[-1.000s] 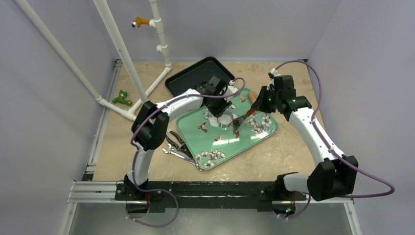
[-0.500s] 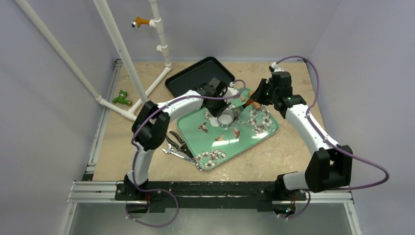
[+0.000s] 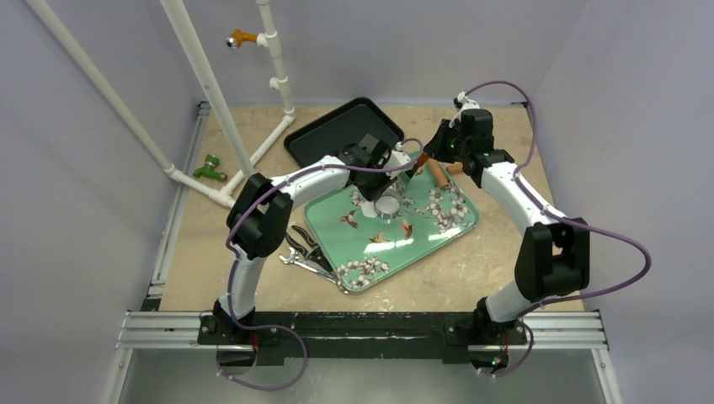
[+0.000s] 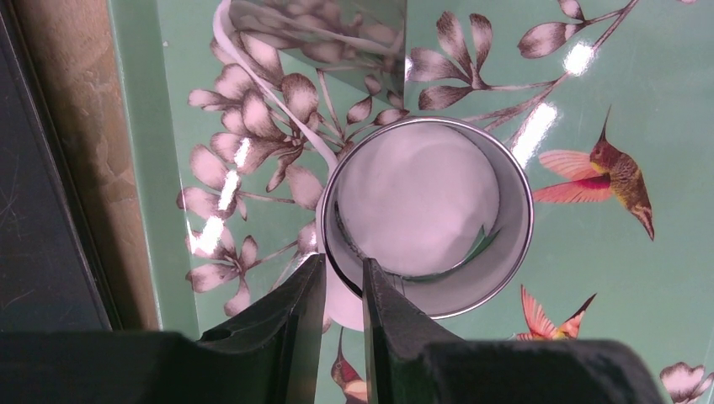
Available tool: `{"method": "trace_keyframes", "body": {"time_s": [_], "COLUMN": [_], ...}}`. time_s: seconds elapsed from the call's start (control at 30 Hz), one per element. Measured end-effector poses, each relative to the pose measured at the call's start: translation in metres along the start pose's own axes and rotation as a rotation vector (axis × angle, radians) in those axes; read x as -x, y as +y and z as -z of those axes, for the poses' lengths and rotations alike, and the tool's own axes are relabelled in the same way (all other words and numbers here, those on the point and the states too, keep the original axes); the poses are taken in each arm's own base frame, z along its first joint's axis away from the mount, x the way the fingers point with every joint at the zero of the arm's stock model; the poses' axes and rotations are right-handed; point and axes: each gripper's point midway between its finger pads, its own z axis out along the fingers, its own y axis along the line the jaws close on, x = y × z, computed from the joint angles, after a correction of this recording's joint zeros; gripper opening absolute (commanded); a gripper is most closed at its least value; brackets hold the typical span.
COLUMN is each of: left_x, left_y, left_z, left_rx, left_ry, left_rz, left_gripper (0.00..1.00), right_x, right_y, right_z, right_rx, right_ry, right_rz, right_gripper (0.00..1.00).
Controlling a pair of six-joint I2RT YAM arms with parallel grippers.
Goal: Roll out the dumpling wrappers from the dough
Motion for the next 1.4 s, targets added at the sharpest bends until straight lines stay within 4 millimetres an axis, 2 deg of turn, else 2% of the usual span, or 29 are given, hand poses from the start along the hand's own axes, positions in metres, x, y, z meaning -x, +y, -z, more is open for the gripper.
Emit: {"method": "trace_keyframes", "body": {"time_s": [0.27, 0.53, 0.73, 0.93, 1.13, 1.3, 1.4], "left_x": [0.0, 0.0, -0.001, -0.002, -0.003, -0.001, 0.007], "left_y": [0.0, -0.001, 0.002, 0.006, 0.004, -0.001, -0.002], "left_z": [0.0, 0.0, 0.0, 0.0, 0.001, 0.006, 0.012], "left_rx": [-0.002, -0.003, 0.011, 0.026, 0.017, -0.005, -0.013], "left_ry": [-0.001, -0.001, 0.003, 0.007, 0.015, 0.023, 0.012], "left_rz": [0.0, -0.003, -0.003, -0.006, -0.007, 0.003, 0.011], "left_gripper": [0.21, 0.21, 0.21, 0.22, 0.27, 0.35, 0.4], "right_x": [0.003, -0.002, -0.003, -0.003, -0.004, -0.003, 0.002], "right_y": [0.007, 0.033, 0.049, 0.054, 0.054, 0.051, 0.042], "right_z": [-0.012, -0.034, -0.039, -0.044, -0.035, -0.016, -0.003], "right_rx": [0.039, 0.102, 0.134, 0.15, 0.117, 0.051, -0.005], "right_ry": [-0.03, -0.051, -0.063, -0.063, -0.041, -0.036, -0.042], "right_rz": [-0.004, -0.033, -0.02, -0.039, -0.011, 0.056, 0.1], "right_gripper": [0.0, 0.0, 0.0, 0.0, 0.0, 0.0, 0.0]}}
